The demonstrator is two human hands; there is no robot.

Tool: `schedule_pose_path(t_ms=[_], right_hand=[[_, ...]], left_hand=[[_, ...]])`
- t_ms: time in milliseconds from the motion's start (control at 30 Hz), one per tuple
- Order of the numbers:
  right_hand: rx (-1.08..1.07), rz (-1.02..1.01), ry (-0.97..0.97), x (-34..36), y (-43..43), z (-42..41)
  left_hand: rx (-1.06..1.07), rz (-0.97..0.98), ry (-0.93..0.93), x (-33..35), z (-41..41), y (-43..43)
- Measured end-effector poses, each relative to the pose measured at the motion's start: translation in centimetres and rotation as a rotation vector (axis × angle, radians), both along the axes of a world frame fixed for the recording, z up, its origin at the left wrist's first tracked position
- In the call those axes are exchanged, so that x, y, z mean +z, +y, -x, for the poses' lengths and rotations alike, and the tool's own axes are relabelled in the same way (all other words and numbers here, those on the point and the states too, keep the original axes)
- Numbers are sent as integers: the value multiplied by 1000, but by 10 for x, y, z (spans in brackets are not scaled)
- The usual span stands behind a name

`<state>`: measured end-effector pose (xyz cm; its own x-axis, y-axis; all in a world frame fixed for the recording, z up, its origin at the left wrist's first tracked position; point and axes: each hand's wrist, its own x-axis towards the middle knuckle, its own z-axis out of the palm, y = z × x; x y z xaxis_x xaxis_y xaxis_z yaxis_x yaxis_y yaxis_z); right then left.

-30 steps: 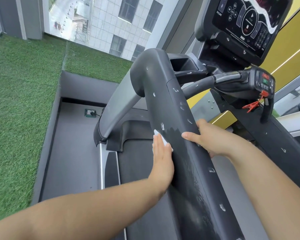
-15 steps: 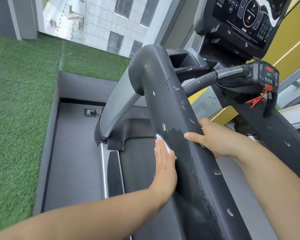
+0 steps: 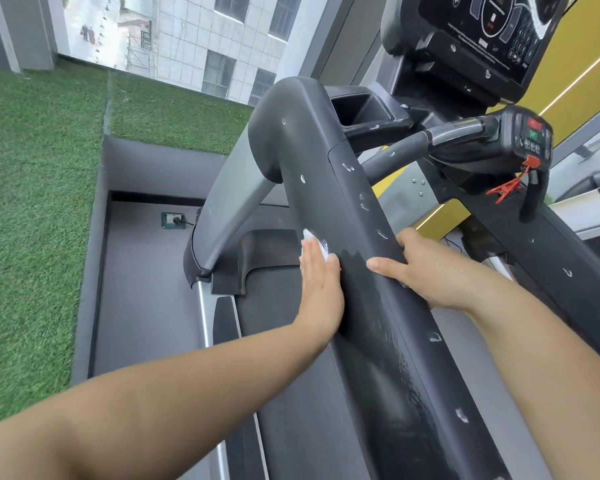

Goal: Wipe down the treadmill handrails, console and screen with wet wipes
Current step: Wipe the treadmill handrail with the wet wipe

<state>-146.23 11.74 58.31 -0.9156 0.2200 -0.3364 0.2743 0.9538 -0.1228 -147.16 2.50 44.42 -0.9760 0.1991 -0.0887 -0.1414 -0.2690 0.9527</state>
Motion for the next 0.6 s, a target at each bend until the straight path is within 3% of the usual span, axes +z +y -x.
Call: schedule_pose_path(t_ms=[167, 400, 600], right_hand=[[9, -44, 11, 0, 1, -2], [7, -5, 24, -2, 2, 0], [-7, 22, 14, -1, 1, 1]], left_hand=[[-9, 127, 194, 0, -45, 4], [-8, 98, 112, 13, 2, -1], [-49, 200, 342, 2, -35, 5]])
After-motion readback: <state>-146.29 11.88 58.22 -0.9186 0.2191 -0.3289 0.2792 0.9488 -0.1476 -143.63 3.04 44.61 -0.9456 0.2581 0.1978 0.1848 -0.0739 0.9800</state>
